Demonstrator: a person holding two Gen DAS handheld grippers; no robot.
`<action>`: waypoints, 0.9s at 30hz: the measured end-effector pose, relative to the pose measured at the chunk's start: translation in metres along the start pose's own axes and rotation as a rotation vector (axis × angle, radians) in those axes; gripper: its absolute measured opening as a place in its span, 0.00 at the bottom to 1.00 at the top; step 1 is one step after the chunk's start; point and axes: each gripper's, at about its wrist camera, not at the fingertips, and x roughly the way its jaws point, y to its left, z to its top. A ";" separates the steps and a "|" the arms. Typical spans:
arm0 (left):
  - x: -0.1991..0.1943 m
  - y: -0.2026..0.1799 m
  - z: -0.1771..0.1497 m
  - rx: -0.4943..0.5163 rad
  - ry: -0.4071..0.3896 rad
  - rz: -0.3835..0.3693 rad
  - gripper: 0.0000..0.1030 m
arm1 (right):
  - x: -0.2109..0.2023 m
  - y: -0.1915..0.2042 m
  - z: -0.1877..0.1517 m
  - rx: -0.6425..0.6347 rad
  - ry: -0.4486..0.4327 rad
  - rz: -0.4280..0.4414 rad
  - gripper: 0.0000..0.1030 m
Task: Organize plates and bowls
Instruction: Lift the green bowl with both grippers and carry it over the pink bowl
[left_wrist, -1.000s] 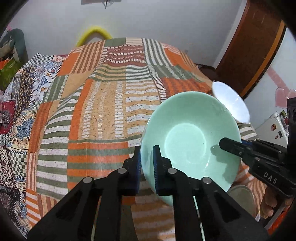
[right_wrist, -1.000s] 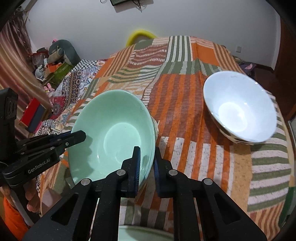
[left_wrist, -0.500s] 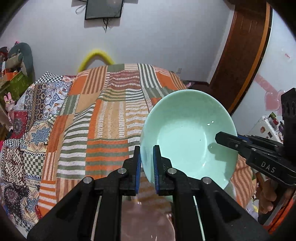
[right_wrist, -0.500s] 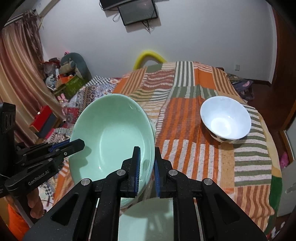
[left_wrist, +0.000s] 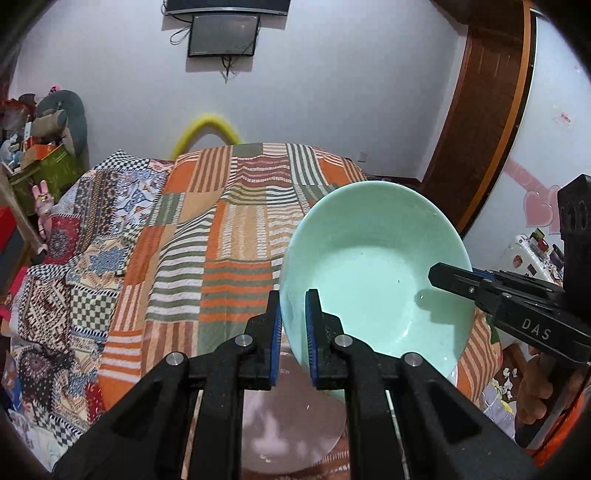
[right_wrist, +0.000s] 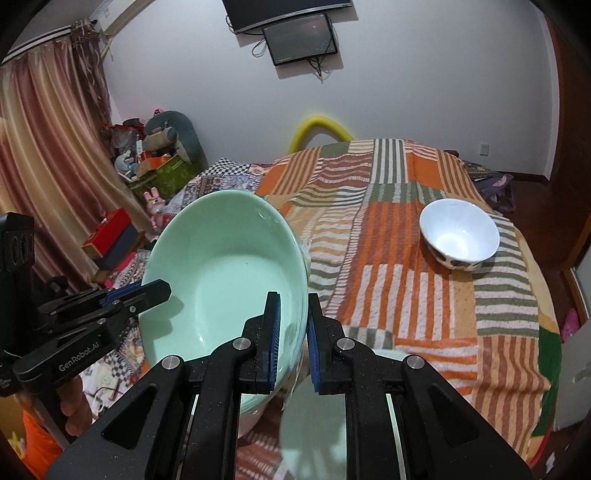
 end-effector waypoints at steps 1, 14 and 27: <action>-0.003 0.002 -0.003 -0.004 0.000 0.004 0.11 | -0.001 0.002 -0.003 0.000 0.003 0.006 0.12; -0.012 0.040 -0.045 -0.091 0.047 0.043 0.11 | 0.021 0.032 -0.036 -0.001 0.080 0.066 0.12; 0.015 0.074 -0.087 -0.156 0.164 0.085 0.11 | 0.056 0.048 -0.067 -0.005 0.200 0.086 0.12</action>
